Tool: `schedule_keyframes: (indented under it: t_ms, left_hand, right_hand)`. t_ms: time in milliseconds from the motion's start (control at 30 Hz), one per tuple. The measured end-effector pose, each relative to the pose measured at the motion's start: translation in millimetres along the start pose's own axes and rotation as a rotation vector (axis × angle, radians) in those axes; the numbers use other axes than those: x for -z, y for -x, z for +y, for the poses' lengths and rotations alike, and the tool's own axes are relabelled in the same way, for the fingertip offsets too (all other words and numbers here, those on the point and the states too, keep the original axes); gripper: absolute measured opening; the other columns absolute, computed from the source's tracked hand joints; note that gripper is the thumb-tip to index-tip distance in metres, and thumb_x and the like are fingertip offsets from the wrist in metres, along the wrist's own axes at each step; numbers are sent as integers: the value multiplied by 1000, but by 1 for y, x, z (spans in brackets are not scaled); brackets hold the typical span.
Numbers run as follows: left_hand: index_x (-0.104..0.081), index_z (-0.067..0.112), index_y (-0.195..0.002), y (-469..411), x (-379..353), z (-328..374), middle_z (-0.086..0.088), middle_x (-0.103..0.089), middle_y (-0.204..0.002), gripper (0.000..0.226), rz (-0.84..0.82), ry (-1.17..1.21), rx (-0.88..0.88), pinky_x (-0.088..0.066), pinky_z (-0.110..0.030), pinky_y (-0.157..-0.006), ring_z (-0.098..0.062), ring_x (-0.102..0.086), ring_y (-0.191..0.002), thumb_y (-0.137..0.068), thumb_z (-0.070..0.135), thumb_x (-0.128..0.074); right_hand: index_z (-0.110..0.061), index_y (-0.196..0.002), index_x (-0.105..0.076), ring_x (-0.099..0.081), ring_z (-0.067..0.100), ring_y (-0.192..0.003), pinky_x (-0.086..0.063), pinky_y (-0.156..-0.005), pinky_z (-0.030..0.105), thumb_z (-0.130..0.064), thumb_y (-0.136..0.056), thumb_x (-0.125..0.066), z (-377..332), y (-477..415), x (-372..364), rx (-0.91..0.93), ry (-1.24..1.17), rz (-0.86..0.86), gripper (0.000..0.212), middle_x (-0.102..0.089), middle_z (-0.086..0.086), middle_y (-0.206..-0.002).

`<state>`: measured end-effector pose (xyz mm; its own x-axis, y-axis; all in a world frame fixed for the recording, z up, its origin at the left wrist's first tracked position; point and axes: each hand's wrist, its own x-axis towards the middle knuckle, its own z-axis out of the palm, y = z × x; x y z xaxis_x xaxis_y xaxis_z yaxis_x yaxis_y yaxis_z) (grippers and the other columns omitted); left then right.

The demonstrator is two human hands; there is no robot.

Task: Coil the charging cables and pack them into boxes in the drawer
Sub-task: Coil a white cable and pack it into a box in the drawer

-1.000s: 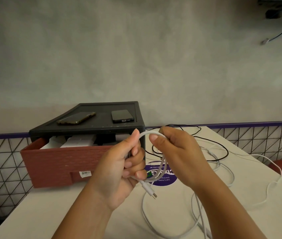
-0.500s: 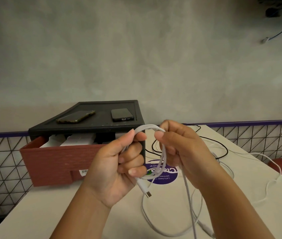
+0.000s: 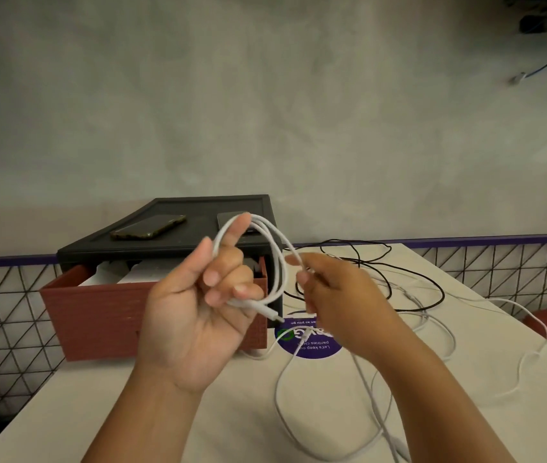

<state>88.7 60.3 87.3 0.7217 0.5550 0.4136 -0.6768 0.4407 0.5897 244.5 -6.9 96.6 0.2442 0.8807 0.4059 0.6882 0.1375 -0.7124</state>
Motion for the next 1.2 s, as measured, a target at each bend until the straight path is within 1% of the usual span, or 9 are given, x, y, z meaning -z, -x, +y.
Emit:
schedule_keyframes:
  t_ms: [133, 200, 267, 433, 567, 667, 767, 933, 1200]
  left_hand:
    - [-8, -5, -141, 8, 0, 17, -18, -54, -93, 45, 122, -216, -214, -35, -36, -98, -27, -52, -83, -104, 17, -22]
    - [-37, -5, -137, 2, -4, 19, -12, -56, -84, 44, 92, -293, -288, -45, -33, -90, -20, -54, -73, -95, 9, -41]
    - [-62, 3, -116, 4, -1, 11, -1, -53, -66, 46, 136, -335, -351, -52, -23, -68, -10, -49, -54, -72, 12, -59]
    - [-46, 24, -123, -3, -3, 0, 5, -54, -61, 46, 216, -732, -393, -46, -15, -62, -5, -45, -53, -80, 10, -52]
    - [-46, 43, -110, -3, 7, -7, 9, -61, -67, 35, 154, -1067, -376, -45, -15, -59, -3, -50, -61, -81, 23, -42]
    - [-52, 41, -108, -5, 11, -13, 5, -63, -76, 29, 158, -1085, -262, -48, -17, -65, -9, -56, -73, -89, 19, -48]
    - [-62, 28, -108, -2, 7, -16, -12, -53, -67, 25, 77, -1117, -178, -41, -25, -56, -17, -48, -60, -87, 31, -48]
    - [-66, 13, -95, 1, -3, -16, 11, -39, -54, 59, 1, -1041, -141, -21, -30, -52, -2, -31, -48, -73, 67, -55]
    - [-70, 24, -70, 1, -10, -11, 12, -32, -41, 44, 62, -918, -226, -38, -18, -47, -4, -28, -40, -65, 68, -64]
  right_hand:
    - [-33, -121, -48, -41, -2, -54, -32, -50, 16, -15, -96, -40, -9, 10, -11, 50, 158, -346, 32, -43, -16, -65]
    - [-32, -125, -42, -38, -3, -58, -31, -51, 14, -17, -96, -41, -16, 16, -16, 94, 197, -452, 33, -39, -17, -69]
    - [-34, -113, -43, -38, -2, -59, -33, -52, 15, -18, -96, -41, -23, 20, -16, 123, 201, -503, 23, -38, -16, -69]
    - [-35, -76, -44, -46, 3, -53, -42, -52, 18, -17, -94, -44, -35, 25, -2, 111, 147, -595, 25, -47, -10, -67]
    - [-26, -114, -59, -48, 3, -49, -46, -49, 19, -12, -93, -50, -37, 27, 12, 124, -57, -655, 26, -50, -8, -62]
    - [-19, -99, -68, -45, 0, -42, -43, -44, 14, -5, -83, -57, -41, 27, 22, 146, -376, -619, 24, -52, -7, -57]
    - [-17, -79, -70, -43, 4, -38, -41, -41, 16, -4, -74, -55, -36, 23, 30, 109, -662, -531, 20, -58, 2, -57]
    - [-15, -69, -69, -39, 5, -34, -39, -38, 16, 0, -67, -58, -31, 21, 31, 60, -942, -479, 19, -66, 9, -64]
    - [-13, -72, -69, -41, 4, -36, -42, -41, 17, -10, -62, -64, -25, 19, 28, 117, -1080, -480, 12, -65, 10, -67]
